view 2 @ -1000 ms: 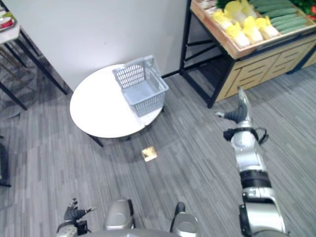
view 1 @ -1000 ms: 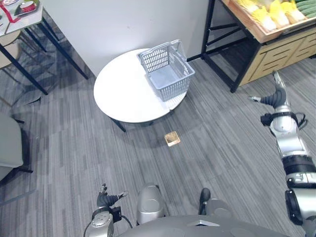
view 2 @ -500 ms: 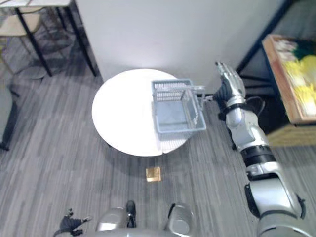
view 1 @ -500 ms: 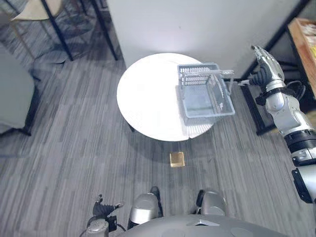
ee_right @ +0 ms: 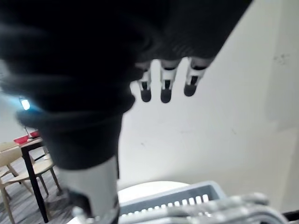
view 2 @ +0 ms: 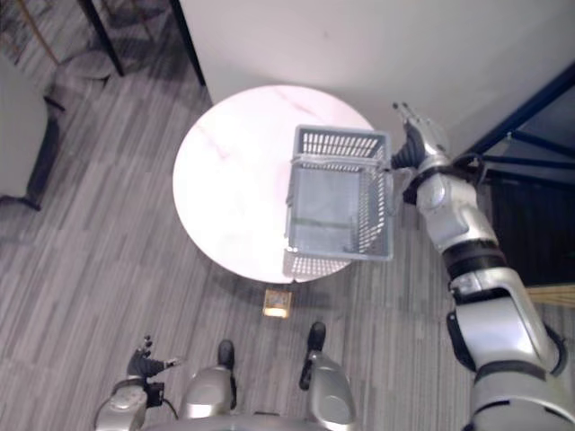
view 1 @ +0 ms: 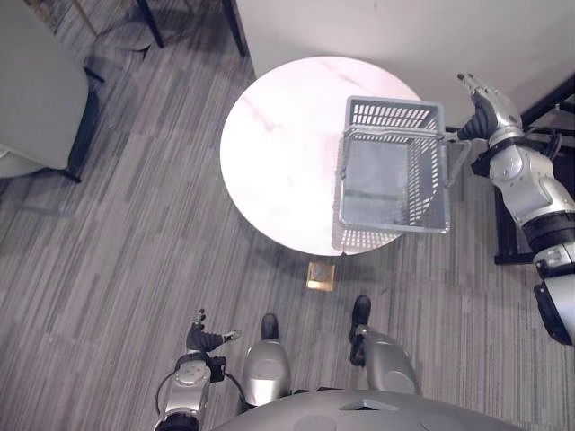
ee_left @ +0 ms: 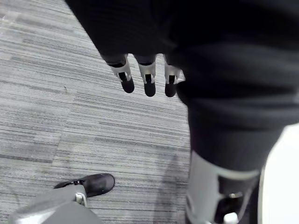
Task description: Pick vegetable in the basket
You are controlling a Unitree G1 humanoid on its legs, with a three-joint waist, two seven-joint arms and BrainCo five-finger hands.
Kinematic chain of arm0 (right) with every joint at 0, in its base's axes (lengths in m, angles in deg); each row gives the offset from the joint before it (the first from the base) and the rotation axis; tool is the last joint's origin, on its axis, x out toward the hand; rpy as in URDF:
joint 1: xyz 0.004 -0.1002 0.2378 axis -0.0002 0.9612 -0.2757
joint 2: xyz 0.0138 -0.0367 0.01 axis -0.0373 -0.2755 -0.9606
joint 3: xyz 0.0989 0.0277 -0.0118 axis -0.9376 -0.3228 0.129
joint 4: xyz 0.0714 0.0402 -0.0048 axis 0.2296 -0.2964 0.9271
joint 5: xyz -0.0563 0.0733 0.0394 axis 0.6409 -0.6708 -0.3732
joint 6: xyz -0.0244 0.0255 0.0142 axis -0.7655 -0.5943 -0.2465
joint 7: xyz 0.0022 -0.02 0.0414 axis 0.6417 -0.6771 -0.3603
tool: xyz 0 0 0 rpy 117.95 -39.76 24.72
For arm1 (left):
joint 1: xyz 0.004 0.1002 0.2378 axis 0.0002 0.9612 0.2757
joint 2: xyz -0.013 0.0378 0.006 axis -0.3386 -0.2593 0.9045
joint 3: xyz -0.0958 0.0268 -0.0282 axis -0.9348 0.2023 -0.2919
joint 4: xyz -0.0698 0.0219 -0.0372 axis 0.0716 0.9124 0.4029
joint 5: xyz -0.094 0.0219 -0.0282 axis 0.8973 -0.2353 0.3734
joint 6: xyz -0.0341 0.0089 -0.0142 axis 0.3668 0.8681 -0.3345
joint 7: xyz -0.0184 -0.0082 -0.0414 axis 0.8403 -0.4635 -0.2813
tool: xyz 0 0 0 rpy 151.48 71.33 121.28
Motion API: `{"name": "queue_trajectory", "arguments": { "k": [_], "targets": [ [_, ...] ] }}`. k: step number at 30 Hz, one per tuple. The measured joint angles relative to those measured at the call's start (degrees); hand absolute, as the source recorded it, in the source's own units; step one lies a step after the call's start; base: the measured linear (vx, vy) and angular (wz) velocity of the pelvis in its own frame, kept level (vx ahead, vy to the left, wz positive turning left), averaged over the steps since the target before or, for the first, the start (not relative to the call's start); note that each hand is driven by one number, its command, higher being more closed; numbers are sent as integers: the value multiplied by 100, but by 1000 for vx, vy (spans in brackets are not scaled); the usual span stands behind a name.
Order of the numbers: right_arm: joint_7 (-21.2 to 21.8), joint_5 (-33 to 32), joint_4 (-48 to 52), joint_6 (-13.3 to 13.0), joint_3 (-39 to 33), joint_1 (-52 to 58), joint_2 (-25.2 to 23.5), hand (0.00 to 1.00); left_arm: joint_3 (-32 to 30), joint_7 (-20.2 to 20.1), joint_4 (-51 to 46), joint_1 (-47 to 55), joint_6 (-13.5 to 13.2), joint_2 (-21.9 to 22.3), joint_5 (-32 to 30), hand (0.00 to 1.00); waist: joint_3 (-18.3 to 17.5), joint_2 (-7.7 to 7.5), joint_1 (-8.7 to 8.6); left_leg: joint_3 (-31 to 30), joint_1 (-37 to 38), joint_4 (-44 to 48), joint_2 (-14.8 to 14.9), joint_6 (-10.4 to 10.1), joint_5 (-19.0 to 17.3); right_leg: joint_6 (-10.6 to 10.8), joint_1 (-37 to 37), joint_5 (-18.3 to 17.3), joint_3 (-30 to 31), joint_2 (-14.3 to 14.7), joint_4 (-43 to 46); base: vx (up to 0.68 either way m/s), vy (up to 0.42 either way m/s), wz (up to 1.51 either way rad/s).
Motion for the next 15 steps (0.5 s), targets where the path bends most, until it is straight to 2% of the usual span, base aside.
{"name": "queue_trajectory", "arguments": {
  "k": [3, 4, 7, 9, 11, 15],
  "targets": [
    [-23, 0, -432, 2, 22, -441, 15, 0, 83, 10, -12, -103, -8, 21, 181, 0, 326, 123, 80, -240, -260, -28, -67, 4, 141, -4, -27, 152, -200, -67, -212, -75, 5, 40],
    [-34, -1, -560, 2, 78, -565, 16, 100, 109, 14, -6, -101, -5, 17, 217, 0, 391, 164, 97, -305, -397, -22, -81, 6, 175, -13, -93, 189, -290, -85, -246, -73, -6, 28],
    [-50, -27, -1014, 5, 225, -835, 21, 100, 268, 17, 1, -188, -7, 7, 278, 0, 542, 239, 148, -412, -640, -24, -106, 1, 269, -24, -268, 302, -379, -107, -287, -61, -6, 20],
    [-220, -15, -1165, 0, 222, -907, 71, 100, 409, 18, 13, -261, -22, 4, 341, 0, 563, 256, 177, -450, -797, 5, -140, 5, 294, -26, -388, 306, -406, -141, -279, -70, -3, 13],
    [-174, -16, -1318, 4, 226, -1087, 295, 100, 585, 16, 70, -463, -26, 10, 387, 0, 622, 359, 174, -610, -970, 79, -183, 17, 319, -25, -421, 310, -509, -191, -274, -59, 10, 34],
    [-142, -16, -1645, 6, 211, -1107, 431, 100, 753, 12, 83, -660, -34, 20, 432, 0, 640, 393, 208, -761, -1020, 94, -243, 37, 373, -22, -408, 307, -632, -263, -212, -37, 17, 21]
  ]
}}
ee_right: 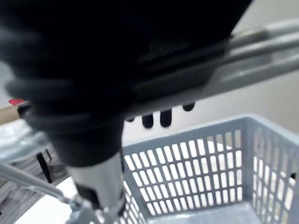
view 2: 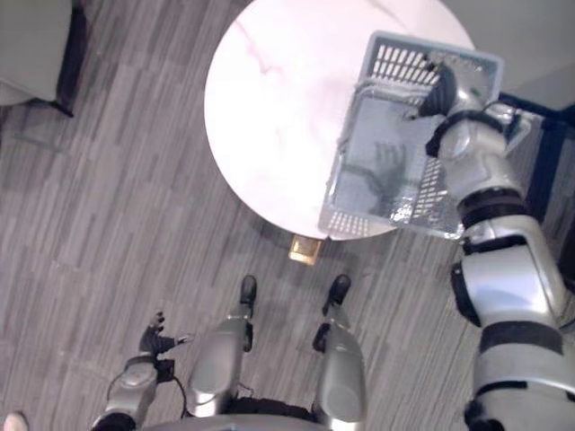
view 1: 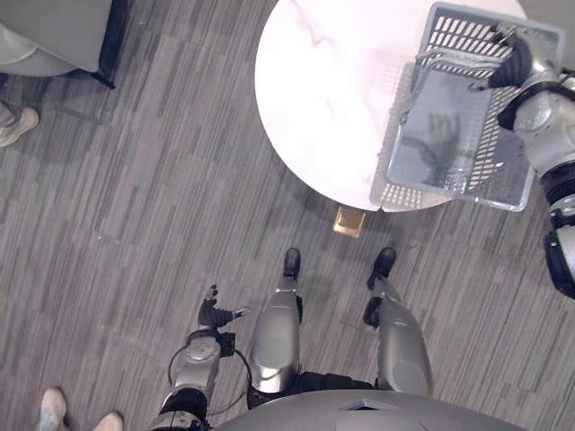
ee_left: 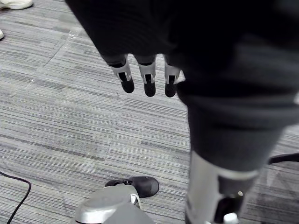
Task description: Pick vegetable in the basket
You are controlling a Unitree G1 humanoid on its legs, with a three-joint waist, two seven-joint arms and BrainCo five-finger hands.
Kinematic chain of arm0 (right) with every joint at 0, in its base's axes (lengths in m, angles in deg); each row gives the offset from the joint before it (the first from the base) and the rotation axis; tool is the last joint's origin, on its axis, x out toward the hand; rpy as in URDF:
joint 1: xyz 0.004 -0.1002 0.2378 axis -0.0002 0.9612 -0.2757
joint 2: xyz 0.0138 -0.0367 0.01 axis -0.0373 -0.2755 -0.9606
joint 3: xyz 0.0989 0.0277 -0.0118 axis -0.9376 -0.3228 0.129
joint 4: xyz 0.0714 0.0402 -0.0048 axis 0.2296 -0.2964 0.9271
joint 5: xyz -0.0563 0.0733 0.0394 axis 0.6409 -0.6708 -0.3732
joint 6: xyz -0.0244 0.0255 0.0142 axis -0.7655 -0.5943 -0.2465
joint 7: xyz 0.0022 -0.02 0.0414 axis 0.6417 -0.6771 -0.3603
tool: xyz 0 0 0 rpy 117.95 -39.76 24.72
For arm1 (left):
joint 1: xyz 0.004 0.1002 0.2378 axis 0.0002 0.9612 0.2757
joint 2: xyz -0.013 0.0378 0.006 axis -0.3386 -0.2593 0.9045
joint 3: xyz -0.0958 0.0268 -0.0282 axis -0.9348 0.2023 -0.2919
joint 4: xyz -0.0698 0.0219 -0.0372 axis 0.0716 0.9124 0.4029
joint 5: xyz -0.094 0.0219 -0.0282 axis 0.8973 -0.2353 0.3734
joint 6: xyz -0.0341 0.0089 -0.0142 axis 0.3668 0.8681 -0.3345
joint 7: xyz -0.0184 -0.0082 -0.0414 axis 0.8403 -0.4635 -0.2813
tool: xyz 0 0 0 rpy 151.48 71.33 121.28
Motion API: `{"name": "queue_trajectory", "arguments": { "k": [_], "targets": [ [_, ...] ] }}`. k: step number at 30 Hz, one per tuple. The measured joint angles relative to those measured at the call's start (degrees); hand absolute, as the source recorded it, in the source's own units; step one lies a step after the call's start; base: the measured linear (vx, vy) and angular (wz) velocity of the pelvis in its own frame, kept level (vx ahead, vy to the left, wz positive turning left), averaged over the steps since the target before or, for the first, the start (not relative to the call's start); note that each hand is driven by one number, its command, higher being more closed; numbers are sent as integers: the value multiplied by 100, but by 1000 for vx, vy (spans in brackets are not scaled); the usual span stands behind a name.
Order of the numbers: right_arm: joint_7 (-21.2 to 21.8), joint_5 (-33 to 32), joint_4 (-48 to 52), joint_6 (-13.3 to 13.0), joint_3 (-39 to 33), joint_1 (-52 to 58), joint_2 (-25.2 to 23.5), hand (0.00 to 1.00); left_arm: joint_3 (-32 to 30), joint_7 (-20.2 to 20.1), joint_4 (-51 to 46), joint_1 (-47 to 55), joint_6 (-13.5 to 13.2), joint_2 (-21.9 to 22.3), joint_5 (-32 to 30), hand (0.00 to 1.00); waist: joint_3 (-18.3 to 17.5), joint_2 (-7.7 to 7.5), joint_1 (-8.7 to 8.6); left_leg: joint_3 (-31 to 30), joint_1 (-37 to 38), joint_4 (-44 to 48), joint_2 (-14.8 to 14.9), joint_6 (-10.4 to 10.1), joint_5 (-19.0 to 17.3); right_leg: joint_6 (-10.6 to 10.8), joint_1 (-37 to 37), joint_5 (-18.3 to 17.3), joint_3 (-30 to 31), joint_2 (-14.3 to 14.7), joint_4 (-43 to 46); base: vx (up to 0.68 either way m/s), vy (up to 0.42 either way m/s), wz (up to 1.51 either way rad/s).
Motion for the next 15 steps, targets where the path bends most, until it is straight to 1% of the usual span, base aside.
{"name": "queue_trajectory", "arguments": {
  "k": [2, 5, 7, 9, 10, 11, 12, 13, 14, 15],
  "targets": [
    [6, 0, -44, 2, -41, 19, 48, 100, 51, -9, -16, -10, -10, 5, 3, 0, 12, 22, -20, -48, 2, -4, -52, 25, 28, 2, 17, -1, -47, -54, 33, -32, 38, 16],
    [30, 0, 12, 12, -475, 296, 65, 100, 42, -14, -13, -15, 2, -9, 0, 0, 20, 9, -52, -92, 62, -21, -104, 45, 63, 5, 105, -3, -75, -104, 39, -15, 34, 11],
    [114, -134, 441, 66, -879, 882, 33, 100, 39, -29, -16, -5, 12, -12, -10, 0, 47, -39, -87, -62, 284, -63, -107, 46, 62, 7, 288, -5, -44, -105, 39, 9, 24, -6],
    [155, -307, 910, 70, -1100, 1435, 4, 100, 40, -40, -16, 1, 20, -10, -32, 0, 45, -62, -161, 0, 469, -136, -106, 48, 60, 13, 414, -9, 19, -104, 37, 19, 27, -18],
    [162, -508, 1485, 63, -1417, 2108, -122, 100, 39, -49, -21, 0, 33, -35, -80, 0, 2, -143, -245, 110, 580, -145, -118, 67, 31, 27, 451, -19, 99, -106, 30, 15, 30, -30],
    [153, -545, 1765, 58, -1581, 2383, -179, 100, 37, -49, -37, 0, 40, -52, -106, 0, -17, -187, -309, 149, 605, -147, -120, 69, 25, 28, 458, -20, 157, -105, 23, 15, 27, -40],
    [167, -687, 2248, 51, -1839, 2921, -299, 100, 38, -62, -58, -1, 55, -100, -167, 0, -82, -309, -459, 239, 644, -149, -122, 70, 4, 34, 458, -19, 236, -98, -11, 13, 15, -25],
    [180, -767, 2452, 50, -1954, 3212, -369, 100, 39, -70, -64, -7, 57, -127, -260, 0, -122, -369, -544, 269, 652, -148, -123, 68, -2, 50, 458, -9, 276, -92, -33, 17, 14, -39],
    [209, -911, 2847, 63, -2319, 3815, -601, 100, 43, -126, -67, -28, 60, -189, -376, 0, -205, -516, -667, 396, 704, -147, -106, 65, -33, 87, 450, 19, 400, -60, -79, 27, 5, -45],
    [215, -984, 3046, 68, -2595, 4264, -794, 100, 42, -165, -68, -43, 72, -227, -493, 0, -262, -618, -747, 520, 760, -130, -89, 66, -78, 105, 434, 33, 542, -34, -83, 38, 7, -90]
  ]
}}
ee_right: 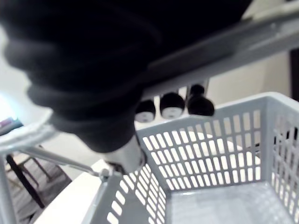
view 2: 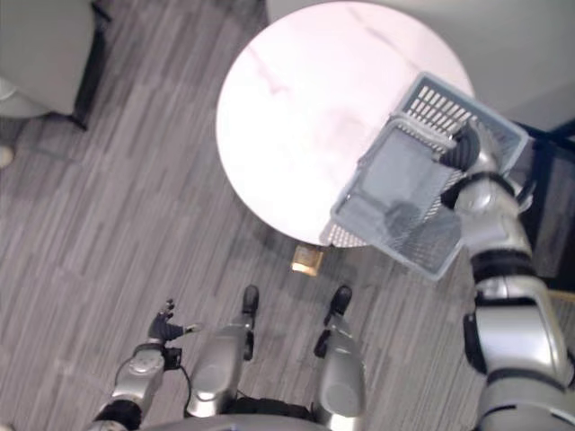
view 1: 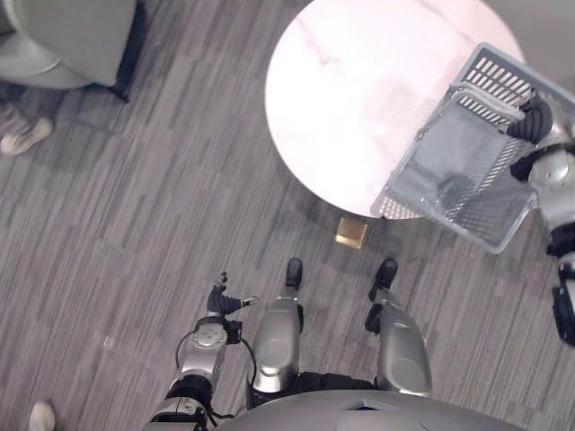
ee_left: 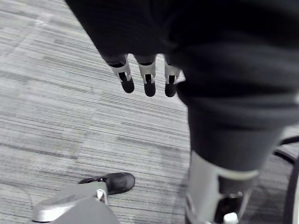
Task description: Pick vegetable in the basket
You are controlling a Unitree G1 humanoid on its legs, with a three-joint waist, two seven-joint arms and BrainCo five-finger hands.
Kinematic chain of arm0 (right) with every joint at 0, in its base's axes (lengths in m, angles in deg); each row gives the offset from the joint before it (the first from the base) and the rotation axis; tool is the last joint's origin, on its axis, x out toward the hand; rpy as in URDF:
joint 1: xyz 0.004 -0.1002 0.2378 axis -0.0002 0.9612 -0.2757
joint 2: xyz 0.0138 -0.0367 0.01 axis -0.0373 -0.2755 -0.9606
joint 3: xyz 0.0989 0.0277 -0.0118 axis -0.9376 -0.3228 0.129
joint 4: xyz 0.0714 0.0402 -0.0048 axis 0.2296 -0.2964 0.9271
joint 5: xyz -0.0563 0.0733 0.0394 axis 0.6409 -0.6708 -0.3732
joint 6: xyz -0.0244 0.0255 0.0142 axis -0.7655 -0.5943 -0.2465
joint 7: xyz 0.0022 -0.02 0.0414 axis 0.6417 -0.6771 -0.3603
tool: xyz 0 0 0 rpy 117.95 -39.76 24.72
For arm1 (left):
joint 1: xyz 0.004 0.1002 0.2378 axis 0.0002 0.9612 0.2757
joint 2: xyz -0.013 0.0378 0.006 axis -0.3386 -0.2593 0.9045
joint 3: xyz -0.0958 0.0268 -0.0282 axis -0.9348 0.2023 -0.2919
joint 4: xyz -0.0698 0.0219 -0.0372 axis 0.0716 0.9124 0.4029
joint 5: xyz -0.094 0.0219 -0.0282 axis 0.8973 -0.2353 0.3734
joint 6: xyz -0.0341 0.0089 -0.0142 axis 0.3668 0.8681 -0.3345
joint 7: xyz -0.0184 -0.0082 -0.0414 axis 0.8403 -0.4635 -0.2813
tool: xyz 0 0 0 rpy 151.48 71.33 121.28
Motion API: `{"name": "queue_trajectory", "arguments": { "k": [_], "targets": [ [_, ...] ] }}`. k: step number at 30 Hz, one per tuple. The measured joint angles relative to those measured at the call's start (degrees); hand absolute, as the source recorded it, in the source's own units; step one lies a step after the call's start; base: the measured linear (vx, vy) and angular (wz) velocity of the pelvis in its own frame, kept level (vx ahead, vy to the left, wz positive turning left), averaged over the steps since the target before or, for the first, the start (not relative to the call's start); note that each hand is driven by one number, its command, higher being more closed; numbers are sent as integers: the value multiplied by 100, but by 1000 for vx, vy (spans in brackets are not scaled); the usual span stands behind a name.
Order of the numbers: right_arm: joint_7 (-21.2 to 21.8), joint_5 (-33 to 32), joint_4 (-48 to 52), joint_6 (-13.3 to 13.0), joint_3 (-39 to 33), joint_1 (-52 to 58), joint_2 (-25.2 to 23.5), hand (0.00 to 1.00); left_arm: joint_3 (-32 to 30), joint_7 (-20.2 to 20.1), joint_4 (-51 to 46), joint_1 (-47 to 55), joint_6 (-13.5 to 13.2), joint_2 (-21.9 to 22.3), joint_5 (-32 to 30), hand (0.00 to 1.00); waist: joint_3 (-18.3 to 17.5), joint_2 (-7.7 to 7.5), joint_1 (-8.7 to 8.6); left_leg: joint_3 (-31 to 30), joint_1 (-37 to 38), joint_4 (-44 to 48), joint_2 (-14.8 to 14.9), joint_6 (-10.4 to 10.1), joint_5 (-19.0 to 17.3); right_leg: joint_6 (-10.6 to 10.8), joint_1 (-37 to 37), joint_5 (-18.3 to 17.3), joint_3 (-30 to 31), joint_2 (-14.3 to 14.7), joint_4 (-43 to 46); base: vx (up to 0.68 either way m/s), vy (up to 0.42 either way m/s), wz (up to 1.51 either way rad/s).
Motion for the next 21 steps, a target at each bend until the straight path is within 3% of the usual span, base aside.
{"name": "queue_trajectory", "arguments": {
  "k": [1, 4, 5, 6, 7, 8, 9, 10, 11, 12, 13, 14, 15, 17, 18, 20, 21],
  "targets": [
    [1, -138, 252, 9, -382, 695, -345, 100, -3, -22, 2, -7, 50, -52, -73, 0, -88, -153, -127, 307, 152, 46, 34, -8, -108, 31, -18, 27, 293, 56, 1, 45, 8, -109],
    [-50, -460, 792, 2, -944, 1629, -845, 100, -22, -94, 5, -8, 90, -139, -74, 0, -204, -300, -284, 932, 382, 405, 199, 0, -479, 62, -20, 83, 754, 215, 5, 33, -1, -123],
    [-100, -619, 1081, -23, -1250, 2069, -1180, 100, -143, -116, 7, 25, 105, -214, -74, 0, -373, -403, -445, 1357, 484, 614, 297, 26, -643, 53, -48, -80, 720, 260, -32, 21, -16, -140],
    [-144, -640, 1146, -28, -1402, 2200, -1328, 100, -251, -115, 9, 28, 112, -219, -72, 0, -436, -414, -481, 1578, 579, 611, 366, 45, -661, -1, -78, -330, 398, 217, 35, 39, -22, -168],
    [-249, -676, 1158, -27, -1621, 2439, -1575, 100, -398, -116, 13, 38, 120, -162, -71, 0, -555, -318, -507, 1995, 741, 600, 629, 17, -688, -173, -207, -751, -238, 183, 452, 62, -18, -137],
    [-264, -705, 1135, -27, -1716, 2565, -1707, 100, -467, -114, 11, 64, 129, -189, -69, 0, -628, -330, -511, 2170, 839, 608, 726, -37, -727, -337, -280, -758, -475, 128, 811, 105, -26, -166],
    [-295, -837, 1123, -19, -1873, 2876, -1998, 100, -566, -114, 8, 123, 178, -284, -71, 0, -794, -523, -554, 2532, 1088, 672, 739, -181, -842, -623, -236, -616, -948, -37, 1334, 172, -61, -187],
    [-307, -896, 1021, -13, -1922, 3019, -2182, 100, -742, -113, 20, 157, 243, -301, -70, 0, -875, -567, -561, 2970, 1314, 888, 886, -263, -1013, -813, -224, -606, -1053, 204, 1319, 140, -75, -204],
    [-307, -911, 946, -12, -1868, 2996, -2247, 100, -821, -115, 50, 189, 276, -287, -71, 0, -871, -547, -564, 3230, 1399, 988, 971, -199, -1004, -1120, -241, -408, -1091, 353, 1282, 73, -69, -247],
    [-298, -918, 827, -11, -1831, 2881, -2485, 100, -868, -122, 110, 211, 305, -271, -72, 0, -909, -590, -498, 3655, 1477, 988, 883, -34, -1240, -1698, -225, 129, -1064, 609, 811, -63, 0, -268],
    [-299, -939, 755, -3, -1875, 2778, -2671, 100, -911, -129, 113, 223, 286, -203, -71, 0, -990, -496, -464, 4136, 1471, 282, 588, 396, -939, -1924, -116, -43, -1407, 693, 585, -94, 13, -260],
    [-302, -1001, 687, -9, -1894, 2781, -2698, 100, -929, -122, 97, 244, 261, -126, -69, 0, -999, -439, -482, 4370, 1626, 324, 607, 135, -779, -1798, -90, -693, -2050, 445, 1158, -71, 18, -219],
    [-296, -1085, 441, -9, -1898, 2854, -2719, 100, -985, -115, 116, 265, 280, -7, -60, 0, -1079, -393, -547, 4800, 1745, 426, 546, 141, -793, -1329, 75, -1466, -3104, -156, 1904, -30, -17, -155],
    [-273, -1134, 116, 55, -1875, 2974, -2808, 100, -1040, -107, 142, 358, 285, 115, -60, 0, -1312, -291, -503, 5483, 1884, 688, 694, 129, -801, -897, 283, -1664, -3881, -555, 2033, 60, -83, -180],
    [-247, -1134, 89, 65, -1851, 3045, -2860, 100, -1083, -106, 197, 362, 283, 134, -60, 0, -1347, -194, -487, 5712, 1917, 820, 785, 89, -825, -822, 310, -1627, -3860, -521, 1906, 208, -245, -182],
    [-220, -1261, 11, 102, -1774, 3174, -2903, 100, -1240, -96, 573, 406, 324, 311, -62, 0, -1375, 83, -521, 5988, 2139, 1718, 1312, 50, -806, -1067, 385, -1660, -3261, 97, 1592, 259, -290, -156],
    [-224, -1300, -47, 124, -1720, 3198, -2904, 100, -1258, -88, 623, 452, 326, 383, -65, 0, -1384, 114, -475, 5851, 2121, 2219, 1538, 140, -753, -1109, 432, -1687, -3009, 232, 1493, 155, -197, -183]
  ]
}}
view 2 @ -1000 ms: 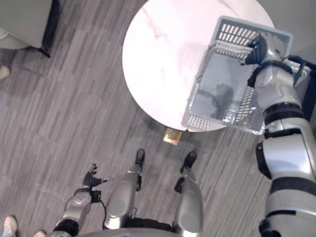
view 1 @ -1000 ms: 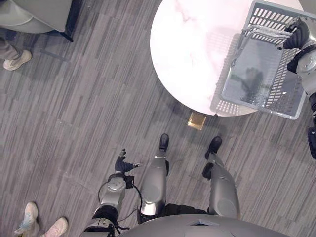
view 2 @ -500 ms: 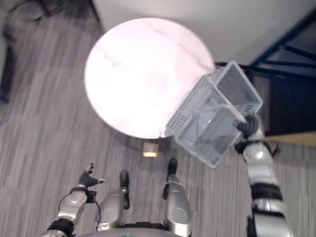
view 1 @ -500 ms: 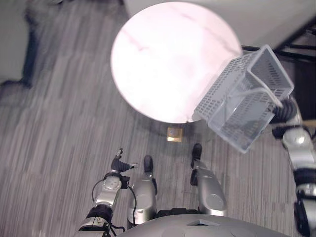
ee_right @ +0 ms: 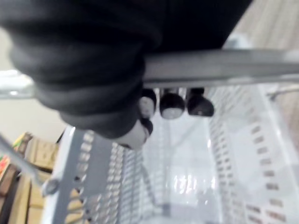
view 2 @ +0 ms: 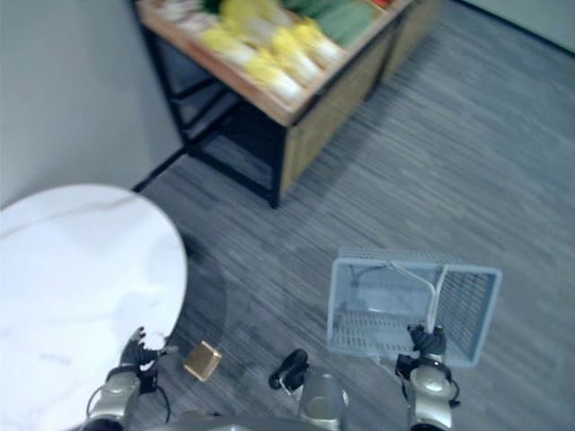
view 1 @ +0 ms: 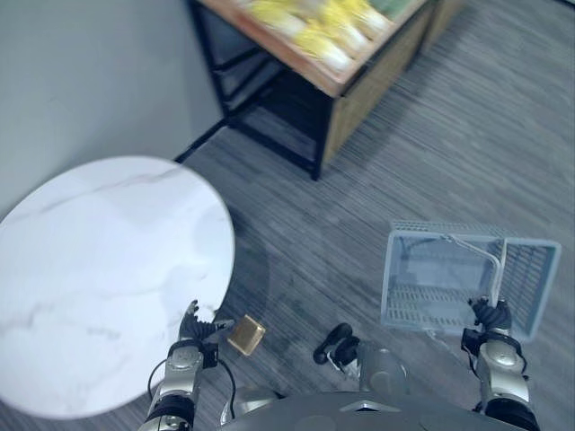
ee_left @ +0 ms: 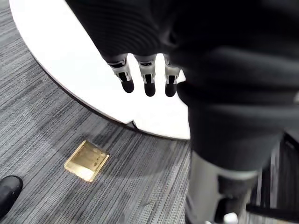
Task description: Pick vegetable in the basket
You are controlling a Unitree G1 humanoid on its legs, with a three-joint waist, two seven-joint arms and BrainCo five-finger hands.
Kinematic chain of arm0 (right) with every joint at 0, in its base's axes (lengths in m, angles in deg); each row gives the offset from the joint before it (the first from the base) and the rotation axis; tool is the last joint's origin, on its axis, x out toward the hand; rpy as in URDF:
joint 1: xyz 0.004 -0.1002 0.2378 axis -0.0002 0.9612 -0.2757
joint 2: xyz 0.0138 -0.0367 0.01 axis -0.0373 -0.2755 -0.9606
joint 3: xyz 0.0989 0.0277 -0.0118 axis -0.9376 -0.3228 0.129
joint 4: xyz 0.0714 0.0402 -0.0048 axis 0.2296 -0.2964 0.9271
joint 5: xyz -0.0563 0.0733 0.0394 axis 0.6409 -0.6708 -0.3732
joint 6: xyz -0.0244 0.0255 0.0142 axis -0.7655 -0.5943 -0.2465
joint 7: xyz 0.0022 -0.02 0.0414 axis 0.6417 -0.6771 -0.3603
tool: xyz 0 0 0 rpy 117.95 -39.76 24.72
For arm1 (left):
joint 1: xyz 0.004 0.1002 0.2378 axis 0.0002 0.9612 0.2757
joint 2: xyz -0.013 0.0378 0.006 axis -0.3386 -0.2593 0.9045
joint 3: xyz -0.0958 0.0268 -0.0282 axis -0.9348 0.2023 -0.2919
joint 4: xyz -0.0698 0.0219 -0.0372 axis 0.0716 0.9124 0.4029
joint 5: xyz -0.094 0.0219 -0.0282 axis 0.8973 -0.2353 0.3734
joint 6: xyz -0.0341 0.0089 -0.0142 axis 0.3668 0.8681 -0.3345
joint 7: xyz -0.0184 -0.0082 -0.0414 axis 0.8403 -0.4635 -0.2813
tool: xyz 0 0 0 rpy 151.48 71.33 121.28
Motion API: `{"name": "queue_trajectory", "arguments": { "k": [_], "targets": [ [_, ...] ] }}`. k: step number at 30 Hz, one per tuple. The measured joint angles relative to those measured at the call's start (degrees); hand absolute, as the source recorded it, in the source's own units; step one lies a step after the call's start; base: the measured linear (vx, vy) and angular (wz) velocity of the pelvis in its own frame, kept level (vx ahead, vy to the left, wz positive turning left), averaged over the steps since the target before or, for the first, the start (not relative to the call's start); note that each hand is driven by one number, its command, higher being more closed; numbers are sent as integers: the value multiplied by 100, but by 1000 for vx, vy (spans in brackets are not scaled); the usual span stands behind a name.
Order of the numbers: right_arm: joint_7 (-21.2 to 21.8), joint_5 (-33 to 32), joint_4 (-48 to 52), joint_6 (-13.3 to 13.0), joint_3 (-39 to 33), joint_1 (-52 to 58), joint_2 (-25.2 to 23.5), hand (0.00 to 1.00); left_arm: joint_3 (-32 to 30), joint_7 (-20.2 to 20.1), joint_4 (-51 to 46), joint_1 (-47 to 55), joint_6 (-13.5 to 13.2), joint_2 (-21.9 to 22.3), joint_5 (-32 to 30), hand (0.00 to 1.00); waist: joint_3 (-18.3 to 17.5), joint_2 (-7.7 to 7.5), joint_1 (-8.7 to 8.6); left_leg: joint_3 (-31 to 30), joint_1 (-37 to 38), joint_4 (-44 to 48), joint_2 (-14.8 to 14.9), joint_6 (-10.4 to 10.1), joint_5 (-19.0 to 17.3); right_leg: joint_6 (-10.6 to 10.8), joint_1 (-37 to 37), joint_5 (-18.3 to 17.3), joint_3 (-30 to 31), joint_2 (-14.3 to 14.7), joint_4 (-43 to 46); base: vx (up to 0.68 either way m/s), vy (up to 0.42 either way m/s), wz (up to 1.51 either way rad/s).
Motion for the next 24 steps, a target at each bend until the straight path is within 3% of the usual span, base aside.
{"name": "queue_trajectory", "arguments": {
  "k": [1, 2, 4, 5, 7, 9, 10, 11, 13, 15, 17, 18, 20, 21, 22, 23, 24],
  "targets": [
    [-7, -81, -187, -5, 249, -36, 46, 100, 15, 8, 60, 121, -14, 157, 7, 0, -12, 7, 88, -1065, -280, 521, 79, 20, -350, -14, 19, -13, 551, 228, -98, 103, -145, -230],
    [6, -153, -478, -4, 386, -161, 130, 100, 40, 11, 88, 246, -19, 292, 11, 0, -11, 14, 171, -2464, -651, 595, -271, -65, -637, 10, 45, 10, 972, 398, -213, 161, -149, -255],
    [-3, -153, -1282, 28, 412, -266, 185, 100, 86, 60, 120, 393, -27, 437, 86, 0, 14, 23, 333, -4416, -1070, 328, -896, -109, -761, 34, 388, 72, 1663, 718, -510, 227, -128, -207],
    [-4, -160, -1426, 62, 307, -178, 179, 100, 92, 95, 98, 390, -62, 460, 166, 0, 24, 18, 317, -4641, -1242, 232, -953, -132, -747, 44, 541, 70, 1739, 776, -642, 212, -126, -113],
    [-23, -173, -1535, 183, 95, -32, 183, 100, 135, 104, 69, 353, -175, 473, 308, 0, 48, 24, 307, -4734, -1782, 183, -967, -148, -736, 122, 816, 72, 1934, 913, -965, 183, -100, -56],
    [-32, -163, -1692, 249, 58, -26, 213, 100, 124, 103, 54, 290, -202, 445, 351, 0, 78, 16, 368, -4748, -2398, -142, -1103, -37, -580, 322, 1064, -4, 2103, 989, -1345, 154, -24, -72],
    [-32, -160, -1758, 250, 67, -32, 249, 100, 127, 105, 51, 258, -223, 448, 349, 0, 94, 92, 424, -4759, -2552, -379, -1111, 1, -434, 486, 1137, -70, 2125, 1000, -1357, 228, 43, -103],
    [-17, -159, -1796, 248, 98, -47, 322, 100, 121, 111, 60, 259, -246, 446, 342, 0, 242, 143, 512, -4744, -2801, -736, -1135, -108, -73, 464, 1247, 0, 2187, 1032, -1331, 231, 57, -100],
    [-24, -160, -1919, 248, 82, -30, 349, 100, 128, 107, 120, 369, -205, 454, 331, 0, 306, 266, 578, -4741, -2886, -1251, -1086, -53, 336, 449, 1594, -41, 2357, 1161, -1471, 293, 101, -85],
    [-21, -160, -1970, 248, 87, 47, 339, 100, 133, 117, 106, 414, -182, 447, 311, 0, 285, 246, 689, -4762, -2891, -1277, -1078, -17, 756, 507, 1827, -213, 2597, 1205, -1491, 346, 140, -68],
    [-16, -157, -2033, 244, 81, 59, 282, 100, 123, 121, 108, 483, -139, 398, 312, 0, 224, 84, 729, -4812, -2868, -1176, -1236, 207, 1090, 717, 1813, -574, 2710, 1023, -1152, 417, 157, -17],
    [-28, -160, -2158, 239, 17, 141, 162, 100, 146, 117, 121, 498, -110, 261, 279, 0, 73, -221, 685, -4772, -2798, -1250, -1522, 375, 1006, 1096, 1699, -867, 2670, 704, -603, 547, 139, 22],
    [-68, -162, -2309, 238, -60, 62, 54, 100, 195, 127, 140, 465, -93, 158, 264, 0, 119, -377, 668, -4766, -2385, -1413, -1743, 541, 836, 1368, 917, -815, 2952, 250, 1554, 547, 123, 23],
    [-63, -161, -2347, 239, -34, 29, -23, 100, 210, 128, 139, 483, -77, 57, 256, 0, 205, -514, 657, -4797, -2014, -1547, -1853, 578, 690, 1604, 421, -153, 3091, -16, 2962, 480, 96, 50],
    [-71, -160, -2377, 242, -30, 32, -104, 100, 296, 128, 139, 493, -24, -4, 250, 0, 277, -492, 567, -5017, -1640, -1676, -1873, 598, 533, 1699, 133, 954, 3093, -171, 3827, 577, 81, 65],
    [-73, -160, -2380, 239, -29, 63, -126, 100, 332, 128, 127, 501, -14, -13, 250, 0, 290, -456, 530, -5129, -1481, -1733, -1869, 612, 466, 1628, 37, 1052, 3058, -198, 4133, 508, 52, 77],
    [-66, -162, -2386, 234, -29, 99, -136, 100, 403, 130, 112, 483, -14, -9, 251, 0, 285, -465, 517, -5311, -1283, -1787, -1861, 606, 341, 1496, -173, 714, 3059, -213, 4503, 643, -8, 88]
  ]
}}
